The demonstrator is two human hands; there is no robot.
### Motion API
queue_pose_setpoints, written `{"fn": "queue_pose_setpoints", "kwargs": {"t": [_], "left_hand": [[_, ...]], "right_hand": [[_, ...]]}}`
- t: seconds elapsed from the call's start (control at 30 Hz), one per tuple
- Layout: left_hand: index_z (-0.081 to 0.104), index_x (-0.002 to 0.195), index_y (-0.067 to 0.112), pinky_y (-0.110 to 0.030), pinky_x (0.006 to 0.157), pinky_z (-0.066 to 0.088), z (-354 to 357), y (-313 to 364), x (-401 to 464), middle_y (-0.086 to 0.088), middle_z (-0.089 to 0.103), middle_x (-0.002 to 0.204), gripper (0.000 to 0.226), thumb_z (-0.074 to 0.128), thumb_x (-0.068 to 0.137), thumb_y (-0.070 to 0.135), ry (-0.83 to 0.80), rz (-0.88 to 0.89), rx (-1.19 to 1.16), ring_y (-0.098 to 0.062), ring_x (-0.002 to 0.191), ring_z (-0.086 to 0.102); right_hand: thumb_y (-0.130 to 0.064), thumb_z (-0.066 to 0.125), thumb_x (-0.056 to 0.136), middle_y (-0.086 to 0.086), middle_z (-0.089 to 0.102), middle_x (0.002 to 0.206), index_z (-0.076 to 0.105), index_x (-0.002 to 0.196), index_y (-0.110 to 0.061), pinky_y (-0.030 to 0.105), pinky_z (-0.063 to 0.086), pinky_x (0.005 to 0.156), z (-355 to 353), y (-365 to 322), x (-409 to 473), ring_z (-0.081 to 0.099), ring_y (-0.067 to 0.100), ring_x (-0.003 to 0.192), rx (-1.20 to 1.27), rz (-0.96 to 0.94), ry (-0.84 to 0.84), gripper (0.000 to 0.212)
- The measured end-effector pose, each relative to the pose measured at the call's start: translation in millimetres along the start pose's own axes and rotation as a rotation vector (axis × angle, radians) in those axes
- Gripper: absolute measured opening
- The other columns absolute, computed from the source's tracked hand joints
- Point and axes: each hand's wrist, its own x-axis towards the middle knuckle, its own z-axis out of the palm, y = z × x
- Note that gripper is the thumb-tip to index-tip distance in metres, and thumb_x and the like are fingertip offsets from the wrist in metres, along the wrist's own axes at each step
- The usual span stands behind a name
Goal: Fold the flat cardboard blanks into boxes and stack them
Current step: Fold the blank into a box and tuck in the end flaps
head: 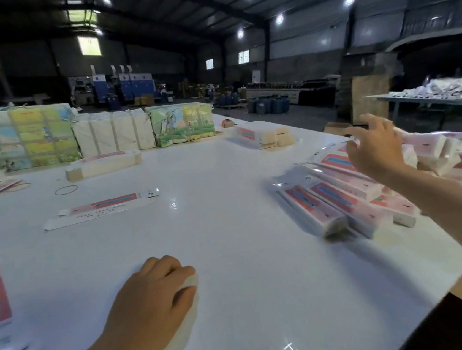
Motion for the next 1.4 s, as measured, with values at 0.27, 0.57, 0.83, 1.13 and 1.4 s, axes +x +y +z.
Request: {"fn": "queue_pose_setpoints", "kwargs": {"t": [0.27, 0.57, 0.83, 1.13, 1.4], "left_hand": [[0.064, 0.11, 0.032, -0.021, 0.086, 0.038, 6.3, -7.2, -5.0, 0.018, 0.055, 0.108, 0.026, 0.047, 0.091, 0.034, -0.034, -0.077, -0.093, -0.007, 0.105, 0.046], [0.06, 0.117, 0.035, -0.018, 0.086, 0.034, 4.9, -9.7, -4.1, 0.017, 0.054, 0.12, 0.03, 0.041, 0.094, 0.036, -0.065, -0.173, -0.016, -0.004, 0.112, 0.042], [0.046, 0.122, 0.027, -0.04, 0.09, 0.038, -46.7, -81.8, -4.3, -0.003, 0.04, 0.127, 0.035, 0.042, 0.089, 0.04, -0.234, -0.866, 0.552, -0.026, 0.122, 0.032], [0.064, 0.097, 0.009, -0.044, 0.088, 0.048, -85.4, -139.1, -22.5, -0.012, 0.061, 0.101, 0.024, 0.057, 0.077, 0.021, -0.405, -1.181, 0.403, -0.031, 0.097, 0.057], [0.042, 0.119, 0.011, -0.035, 0.068, 0.039, -111.5, -125.4, -9.7, -0.014, 0.047, 0.101, 0.055, 0.066, 0.072, 0.027, -0.12, -1.085, 0.223, -0.033, 0.101, 0.043]], "right_hand": [[-0.026, 0.049, 0.093, -0.001, 0.062, 0.124, 0.067, 0.114, -0.023, 0.033, 0.041, 0.095, 13.0, -188.1, -126.7, 0.052, 0.023, 0.114, 0.351, -0.569, -0.432, 0.027], [-0.031, 0.037, 0.098, -0.002, 0.057, 0.117, 0.064, 0.111, -0.021, 0.032, 0.043, 0.086, 55.8, -195.7, -177.9, 0.05, 0.024, 0.105, 0.27, -0.621, -0.515, 0.032], [-0.029, 0.041, 0.095, -0.004, 0.058, 0.11, 0.065, 0.105, -0.022, 0.03, 0.043, 0.082, 61.5, -199.2, -176.9, 0.049, 0.022, 0.099, 0.295, -0.604, -0.51, 0.027], [-0.03, 0.04, 0.096, -0.005, 0.056, 0.111, 0.064, 0.111, -0.025, 0.03, 0.041, 0.079, 62.2, -199.4, -177.9, 0.048, 0.021, 0.099, 0.309, -0.597, -0.524, 0.028], [-0.031, 0.039, 0.096, -0.004, 0.055, 0.111, 0.064, 0.109, -0.022, 0.031, 0.043, 0.08, 59.0, -200.5, -177.9, 0.047, 0.021, 0.1, 0.286, -0.59, -0.524, 0.029]]}}
